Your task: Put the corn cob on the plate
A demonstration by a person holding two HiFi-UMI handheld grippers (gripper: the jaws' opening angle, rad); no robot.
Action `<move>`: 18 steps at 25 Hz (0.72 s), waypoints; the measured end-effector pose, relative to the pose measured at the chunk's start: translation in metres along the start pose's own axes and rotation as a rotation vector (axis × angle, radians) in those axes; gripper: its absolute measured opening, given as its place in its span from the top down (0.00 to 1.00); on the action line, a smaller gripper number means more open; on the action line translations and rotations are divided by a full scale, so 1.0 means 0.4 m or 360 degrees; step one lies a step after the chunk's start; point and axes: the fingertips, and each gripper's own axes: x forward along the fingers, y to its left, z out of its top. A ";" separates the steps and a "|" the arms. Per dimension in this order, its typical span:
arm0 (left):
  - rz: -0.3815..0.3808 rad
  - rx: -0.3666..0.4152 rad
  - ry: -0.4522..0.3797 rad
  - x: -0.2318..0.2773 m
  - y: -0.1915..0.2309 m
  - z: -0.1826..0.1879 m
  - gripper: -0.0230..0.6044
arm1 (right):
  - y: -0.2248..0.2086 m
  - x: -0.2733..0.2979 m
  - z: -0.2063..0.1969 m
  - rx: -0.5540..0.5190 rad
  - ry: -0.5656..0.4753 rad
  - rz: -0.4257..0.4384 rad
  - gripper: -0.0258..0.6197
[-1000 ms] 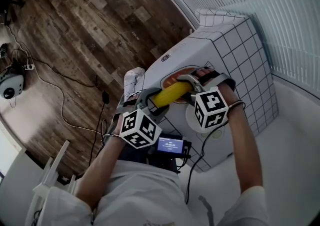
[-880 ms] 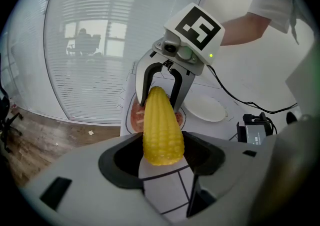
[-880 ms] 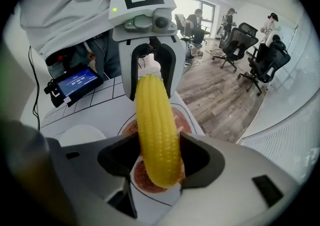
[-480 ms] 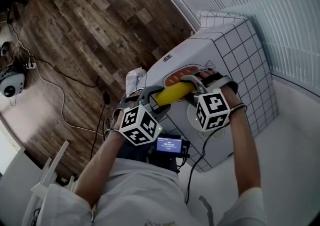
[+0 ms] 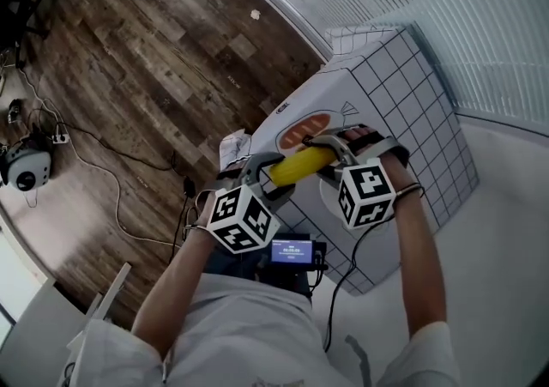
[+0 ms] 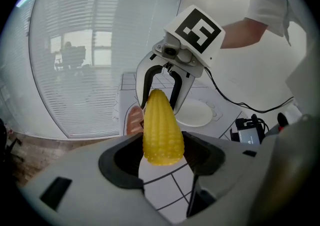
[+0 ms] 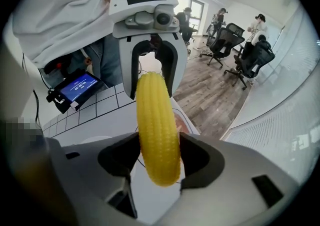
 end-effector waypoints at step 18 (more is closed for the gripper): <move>-0.0259 0.0573 0.0171 0.001 -0.073 0.093 0.57 | 0.088 -0.099 -0.049 0.0533 -0.0036 -0.0384 0.57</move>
